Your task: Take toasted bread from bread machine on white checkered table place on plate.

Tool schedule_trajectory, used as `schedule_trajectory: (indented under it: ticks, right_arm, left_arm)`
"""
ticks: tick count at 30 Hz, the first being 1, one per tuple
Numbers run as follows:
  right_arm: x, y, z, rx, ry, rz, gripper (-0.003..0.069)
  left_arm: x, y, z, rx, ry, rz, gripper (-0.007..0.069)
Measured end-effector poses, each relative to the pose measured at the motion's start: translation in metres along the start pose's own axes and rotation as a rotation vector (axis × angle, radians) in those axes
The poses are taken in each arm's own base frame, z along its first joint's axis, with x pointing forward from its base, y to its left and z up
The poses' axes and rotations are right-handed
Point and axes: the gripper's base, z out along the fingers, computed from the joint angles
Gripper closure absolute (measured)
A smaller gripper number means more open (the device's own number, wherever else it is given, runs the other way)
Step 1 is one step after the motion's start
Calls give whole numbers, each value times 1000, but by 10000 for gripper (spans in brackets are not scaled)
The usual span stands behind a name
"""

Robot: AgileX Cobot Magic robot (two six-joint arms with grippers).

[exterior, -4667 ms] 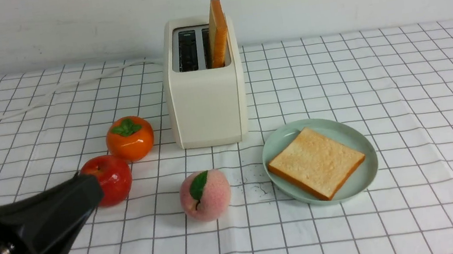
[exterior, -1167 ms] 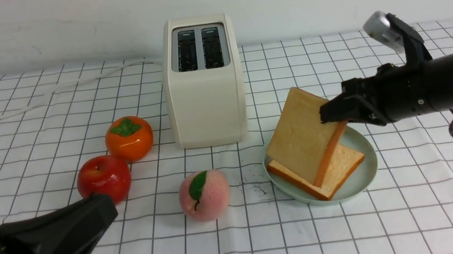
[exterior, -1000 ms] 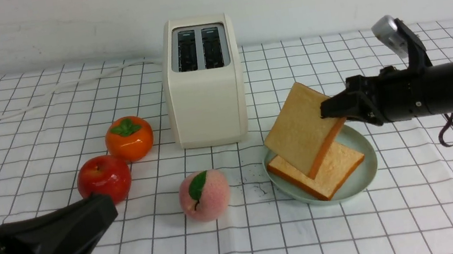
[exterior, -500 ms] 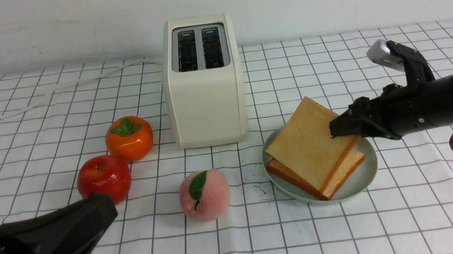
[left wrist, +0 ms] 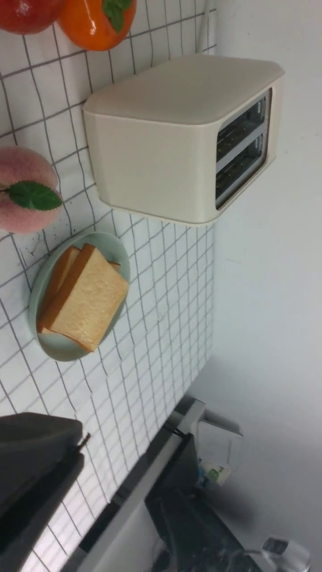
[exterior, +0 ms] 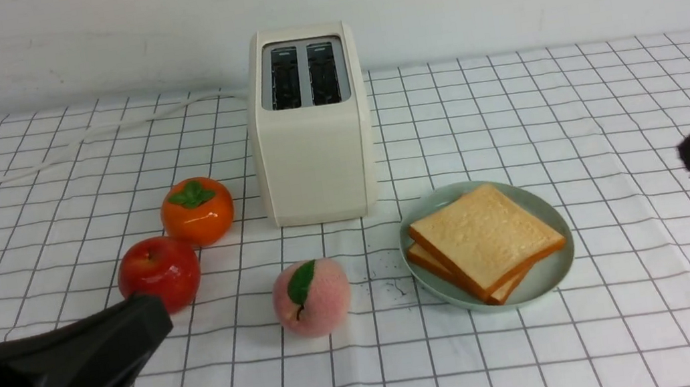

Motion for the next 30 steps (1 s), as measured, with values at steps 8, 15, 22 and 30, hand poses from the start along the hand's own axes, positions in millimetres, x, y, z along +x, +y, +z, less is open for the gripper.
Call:
schedule_trajectory:
  ticks: [8, 15, 22, 30]
  right_arm:
    - [105, 44, -84, 153, -241, -90, 669]
    - [174, 55, -98, 172, -493, -41, 664]
    - [200, 45, -78, 176, -518, 15, 655]
    - [212, 33, -52, 193, -426, 43, 651]
  left_arm:
    - [22, 16, -33, -24, -106, -45, 637]
    - [40, 24, -37, -42, -89, -50, 634]
    - [42, 25, -37, -45, -83, -52, 629]
    - [42, 25, -37, -45, -83, -52, 622]
